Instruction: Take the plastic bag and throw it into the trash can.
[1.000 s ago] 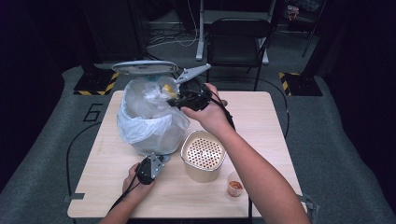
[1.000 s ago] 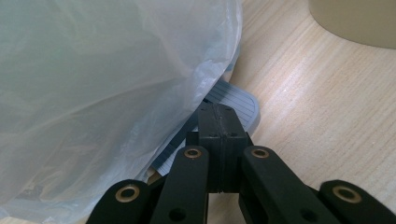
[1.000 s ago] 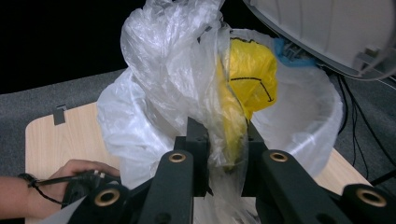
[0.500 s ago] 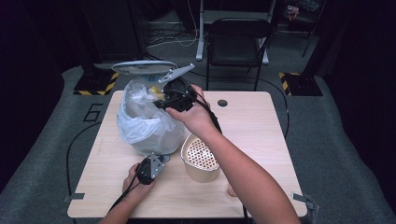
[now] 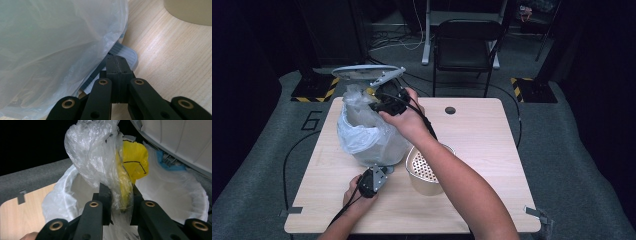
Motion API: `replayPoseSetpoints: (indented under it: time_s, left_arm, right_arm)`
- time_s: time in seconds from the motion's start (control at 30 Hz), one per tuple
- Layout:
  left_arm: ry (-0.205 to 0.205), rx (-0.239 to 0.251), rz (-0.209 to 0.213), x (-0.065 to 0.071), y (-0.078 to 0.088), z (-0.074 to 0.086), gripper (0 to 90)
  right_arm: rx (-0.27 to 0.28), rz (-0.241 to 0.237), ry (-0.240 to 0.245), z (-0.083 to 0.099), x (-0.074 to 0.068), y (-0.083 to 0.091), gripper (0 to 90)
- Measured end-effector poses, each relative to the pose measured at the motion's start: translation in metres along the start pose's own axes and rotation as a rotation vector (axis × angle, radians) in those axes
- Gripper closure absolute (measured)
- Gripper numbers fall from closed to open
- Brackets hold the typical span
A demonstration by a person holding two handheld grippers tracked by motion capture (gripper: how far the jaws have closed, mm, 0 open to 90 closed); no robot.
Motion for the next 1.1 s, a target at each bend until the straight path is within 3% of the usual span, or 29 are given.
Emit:
replayPoseSetpoints:
  time_s: [0.43,0.57,0.63,0.77,0.8,0.83,0.9,0.97,1.1]
  left_arm:
    - [-0.002,-0.001,0.001,0.0,0.0,0.0,90.0]
    - [-0.004,-0.002,0.001,0.0,0.0,0.0,90.0]
    - [-0.005,-0.002,0.001,0.0,0.0,0.0,90.0]
    - [-0.004,-0.003,0.002,0.0,0.001,0.0,90.0]
    - [-0.004,0.0,0.002,0.0,0.0,0.0,90.0]
    - [-0.004,0.0,0.002,0.0,0.0,0.0,90.0]
    - [-0.004,-0.006,0.003,0.0,0.001,0.0,90.0]
    - [-0.004,-0.005,0.003,0.0,0.001,0.0,90.0]
    - [0.0,0.003,0.0,0.0,0.0,0.0,90.0]
  right_arm:
    - [-0.008,0.036,0.023,-0.007,0.003,-0.024,77.9]
    - [-0.022,0.043,-0.003,-0.006,0.005,-0.026,76.9]
    - [-0.032,0.056,-0.008,-0.004,0.011,-0.031,71.4]
    - [-0.065,0.067,-0.057,-0.001,0.011,-0.035,48.7]
    - [-0.052,0.075,-0.024,-0.001,0.012,-0.036,46.4]
    - [-0.06,0.085,-0.039,0.0,0.011,-0.035,43.4]
    - [-0.053,0.076,-0.039,0.0,0.009,-0.034,40.0]
    - [-0.039,0.072,-0.01,-0.001,0.01,-0.033,39.9]
    - [-0.032,0.058,-0.008,-0.001,0.006,-0.028,41.6]
Point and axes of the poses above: each handheld gripper's, and its own axes: y roughly backward along the jaws, z roughly out of its underside, x roughly to its right, the point moved 5 cm from there along -y, roughly forward along the jaws
